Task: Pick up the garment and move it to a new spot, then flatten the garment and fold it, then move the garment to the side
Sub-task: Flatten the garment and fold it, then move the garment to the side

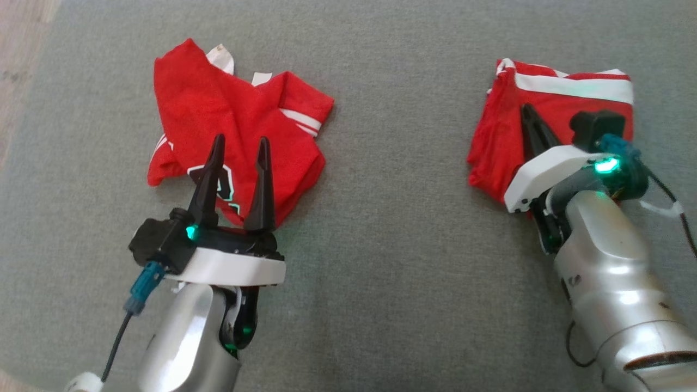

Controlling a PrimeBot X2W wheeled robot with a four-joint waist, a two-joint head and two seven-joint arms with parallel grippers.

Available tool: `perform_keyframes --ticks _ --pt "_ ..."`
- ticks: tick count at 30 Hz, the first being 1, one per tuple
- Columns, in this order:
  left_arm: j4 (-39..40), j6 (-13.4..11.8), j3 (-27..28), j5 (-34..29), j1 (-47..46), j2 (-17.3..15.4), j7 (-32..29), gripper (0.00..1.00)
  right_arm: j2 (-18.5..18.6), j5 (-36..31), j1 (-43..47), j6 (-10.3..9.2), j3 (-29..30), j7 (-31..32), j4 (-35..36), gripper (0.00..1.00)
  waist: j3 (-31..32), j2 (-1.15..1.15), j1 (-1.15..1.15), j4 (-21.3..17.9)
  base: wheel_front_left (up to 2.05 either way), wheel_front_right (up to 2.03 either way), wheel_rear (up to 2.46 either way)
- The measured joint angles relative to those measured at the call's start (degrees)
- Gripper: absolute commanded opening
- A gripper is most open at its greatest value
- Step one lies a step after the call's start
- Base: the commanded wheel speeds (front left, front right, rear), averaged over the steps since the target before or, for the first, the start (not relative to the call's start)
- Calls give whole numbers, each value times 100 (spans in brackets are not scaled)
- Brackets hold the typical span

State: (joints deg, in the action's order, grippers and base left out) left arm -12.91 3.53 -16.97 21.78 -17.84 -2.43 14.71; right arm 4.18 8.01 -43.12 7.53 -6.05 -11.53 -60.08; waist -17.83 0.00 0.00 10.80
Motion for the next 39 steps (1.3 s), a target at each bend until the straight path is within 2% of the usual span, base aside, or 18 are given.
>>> perform_keyframes --ticks 4,9,14,22,23,24,29,39 --pt "-23 0 31 -5 2 0 0 100 -12 275 12 0 -122 -144 -67 0 133 0 0 -84 0 0 0" --pt "-44 0 22 -90 77 1 0 100 -19 154 80 0 304 -267 232 0 395 0 0 -204 0 0 0" --pt "-98 -57 63 -93 257 0 0 100 -12 -99 589 0 623 -271 1232 0 674 0 -1 -403 0 0 0" --pt "-174 -85 164 -112 468 -1 0 100 -51 -327 2078 0 1234 -285 2646 0 1096 0 -1 -698 0 0 0" --pt "-174 -86 176 -111 505 -1 0 100 -53 -369 2250 0 1272 -285 2833 91 1127 0 -1 -734 0 0 0" --pt "-174 -93 182 -110 539 -1 0 100 -69 -386 2417 0 1337 -285 3015 100 1157 0 -1 -767 0 0 0" --pt "-172 -100 219 -110 664 -2 0 100 -96 3 3156 0 1233 -285 3693 100 1239 0 0 -887 0 0 0" --pt "-267 -44 213 -116 777 -4 0 100 -148 168 3606 0 1006 -285 4090 100 1169 0 0 -982 0 0 0"
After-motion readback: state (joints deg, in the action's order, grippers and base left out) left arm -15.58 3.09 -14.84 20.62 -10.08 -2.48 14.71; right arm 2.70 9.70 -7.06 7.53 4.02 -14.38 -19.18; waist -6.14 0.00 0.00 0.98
